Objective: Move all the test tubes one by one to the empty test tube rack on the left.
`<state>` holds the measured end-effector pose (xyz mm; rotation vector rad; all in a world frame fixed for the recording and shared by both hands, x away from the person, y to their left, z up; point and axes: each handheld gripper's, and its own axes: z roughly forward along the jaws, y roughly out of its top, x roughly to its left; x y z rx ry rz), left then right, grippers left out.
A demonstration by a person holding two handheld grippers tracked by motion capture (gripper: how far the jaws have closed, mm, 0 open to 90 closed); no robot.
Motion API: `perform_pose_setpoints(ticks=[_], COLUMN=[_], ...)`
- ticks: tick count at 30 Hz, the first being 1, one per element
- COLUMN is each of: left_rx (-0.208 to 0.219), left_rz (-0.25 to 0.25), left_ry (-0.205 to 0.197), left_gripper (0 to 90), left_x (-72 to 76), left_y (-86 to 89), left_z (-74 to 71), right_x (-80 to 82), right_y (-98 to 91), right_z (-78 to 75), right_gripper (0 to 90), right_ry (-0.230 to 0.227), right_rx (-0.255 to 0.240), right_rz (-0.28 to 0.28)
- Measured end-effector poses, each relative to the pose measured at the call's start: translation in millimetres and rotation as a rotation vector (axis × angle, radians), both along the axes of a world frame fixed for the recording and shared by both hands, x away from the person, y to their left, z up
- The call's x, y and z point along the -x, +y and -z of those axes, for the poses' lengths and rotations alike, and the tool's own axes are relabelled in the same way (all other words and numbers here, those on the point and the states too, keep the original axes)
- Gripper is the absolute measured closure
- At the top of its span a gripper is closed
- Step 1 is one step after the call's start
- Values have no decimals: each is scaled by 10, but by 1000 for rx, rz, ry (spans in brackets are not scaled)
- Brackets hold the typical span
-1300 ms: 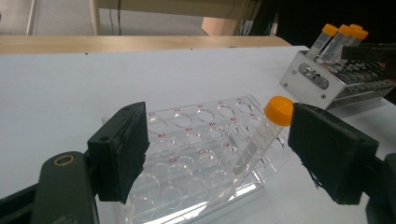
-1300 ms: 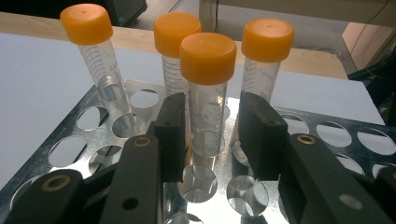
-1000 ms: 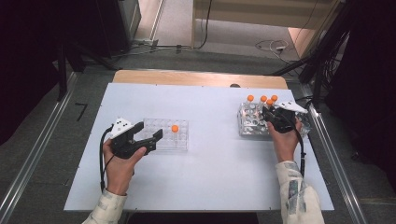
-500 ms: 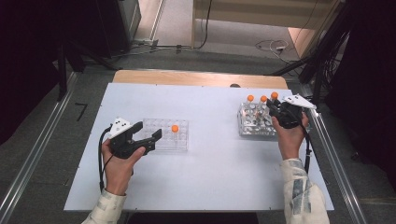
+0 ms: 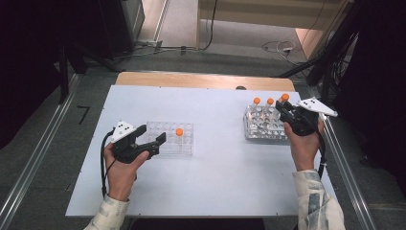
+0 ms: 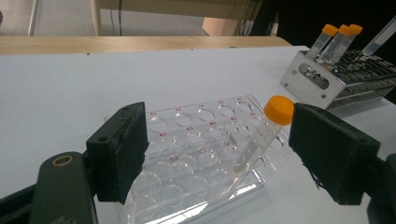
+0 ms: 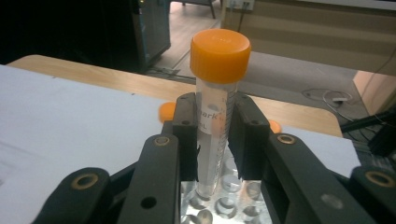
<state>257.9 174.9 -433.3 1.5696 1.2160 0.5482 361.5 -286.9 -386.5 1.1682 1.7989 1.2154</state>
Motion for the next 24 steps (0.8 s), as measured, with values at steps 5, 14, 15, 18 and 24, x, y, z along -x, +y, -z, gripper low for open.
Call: perform_pose_setpoints(ticks=[5,14,15,18,24], left_rx=[-2,-7,-9,-9,-11], left_rz=[4,11,10,16,22], left_ry=[0,-3,-1,-3,-5], left_gripper=[196,196,196,196,196], left_x=[5,12,14,17,29], left_y=[-9,-24,-28,-39,-59], left_z=[-2,-7,-8,-9,-17], right_x=[133,305,319,352,404], right_y=[125,393,431,529,703], right_z=[-5,92,118,191,273], right_gripper=[716,716,716,716,716], right_ry=[-1,28,34,57,86], right_rx=[-2,-19,-14,-16,-16], right_rz=[-62,-179,-191,-226,-295])
